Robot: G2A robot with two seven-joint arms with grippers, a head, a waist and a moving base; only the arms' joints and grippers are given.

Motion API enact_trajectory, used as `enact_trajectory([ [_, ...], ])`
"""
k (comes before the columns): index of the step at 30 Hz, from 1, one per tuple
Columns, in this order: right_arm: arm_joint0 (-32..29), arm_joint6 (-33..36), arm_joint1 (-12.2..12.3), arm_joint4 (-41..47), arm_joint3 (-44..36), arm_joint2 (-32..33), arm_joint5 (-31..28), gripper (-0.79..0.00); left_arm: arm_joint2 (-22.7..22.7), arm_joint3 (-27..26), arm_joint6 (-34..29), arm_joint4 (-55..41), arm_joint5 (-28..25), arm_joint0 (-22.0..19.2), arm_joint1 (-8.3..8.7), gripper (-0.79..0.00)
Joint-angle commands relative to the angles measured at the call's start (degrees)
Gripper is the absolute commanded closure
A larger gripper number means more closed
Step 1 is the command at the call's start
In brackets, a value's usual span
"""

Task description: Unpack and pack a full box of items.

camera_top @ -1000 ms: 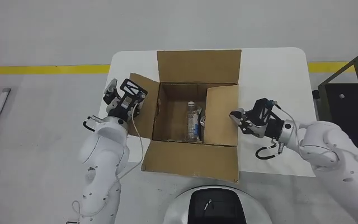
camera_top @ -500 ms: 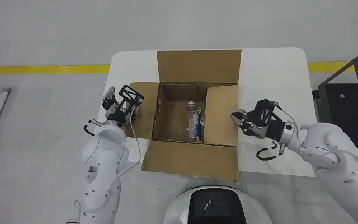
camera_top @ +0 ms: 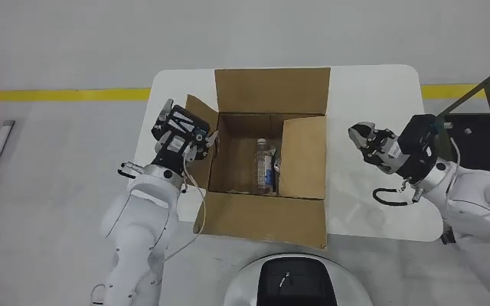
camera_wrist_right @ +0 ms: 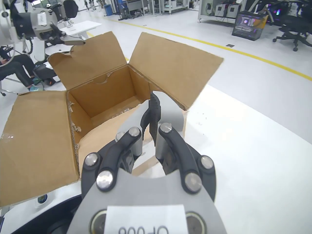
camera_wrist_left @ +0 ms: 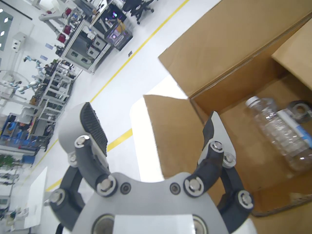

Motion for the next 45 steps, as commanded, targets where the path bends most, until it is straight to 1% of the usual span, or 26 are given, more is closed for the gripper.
enact_trajectory([
  [1,-1.3,0.0,0.1,0.4,-0.1,1.6,0.1,0.0,1.7,-0.9,-0.3,-6.6,0.1,0.2,-0.28,-0.785],
  [3,-2.9,-0.2,0.2,0.8,-0.1,3.2,0.4,0.0,4.0,-0.9,-0.3,-13.3,0.4,0.6,-0.64,-0.785],
  [4,-3.7,-0.2,0.2,0.8,0.2,3.8,0.5,0.0,5.4,-0.2,-0.4,-17.5,0.1,0.8,-0.83,-0.785],
  [6,-5.0,-0.5,0.2,0.9,0.3,4.8,0.6,0.0,6.9,1.2,-0.7,-25.1,1.6,1.0,-1.21,-0.785],
  [8,-6.3,-0.8,0.2,0.8,0.3,5.6,0.7,0.0,8.8,3.1,-1.4,-32.4,1.4,0.8,-1.5,-0.785],
  [9,-6.8,-1.0,0.2,0.8,0.5,5.9,0.8,0.0,9.4,4.9,-1.6,-37.0,2.5,1.1,-1.68,-0.785],
  [11,-7.9,-1.1,0.2,0.2,0.3,6.4,0.7,0.0,9.7,7.3,-2.5,-43.1,5.3,0.9,-1.94,-0.785],
  [14,-9.6,-1.4,0.2,-0.3,0.1,6.6,0.8,0.0,10.4,10.7,-3.4,-49.0,6.3,0.8,-2.09,-0.785],
  [16,-10.4,-1.5,0.1,-0.7,0.3,6.6,0.7,0.0,10.0,12.7,-4.0,-49.6,7.0,0.3,-2.02,-0.785],
  [26,-10.7,-1.2,0.0,-1.5,0.4,4.9,-0.9,0.0,10.0,12.7,-4.0,-49.6,7.0,0.3,-2.02,-0.785],
  [28,-10.3,-0.8,-0.1,-1.6,0.7,4.2,-1.2,0.0,10.2,13.2,-3.0,-49.7,7.2,1.0,-2.0,-0.785],
  [30,-9.8,-0.6,-0.1,-1.7,1.1,3.4,-1.3,0.0,10.9,15.3,-1.9,-50.0,7.9,1.7,-2.05,-0.785],
  [32,-9.4,-0.3,-0.2,-1.9,1.5,2.5,-1.5,0.0,11.6,17.9,-0.6,-53.9,9.6,1.6,-2.36,-0.785],
  [39,-7.7,0.4,-0.4,-2.5,3.7,-0.6,-1.9,0.0,13.9,26.6,2.0,-57.1,14.0,-2.8,-3.21,-0.785],
  [42,-6.8,2.0,-0.5,-2.4,4.6,-2.2,-2.8,0.0,14.7,30.4,2.1,-60.7,16.0,-4.2,-3.65,-0.785],
  [45,-6.2,2.9,-0.5,-2.1,4.7,-3.1,-3.5,0.0,14.7,32.9,2.8,-63.1,17.8,-5.5,-3.95,-0.785],
])
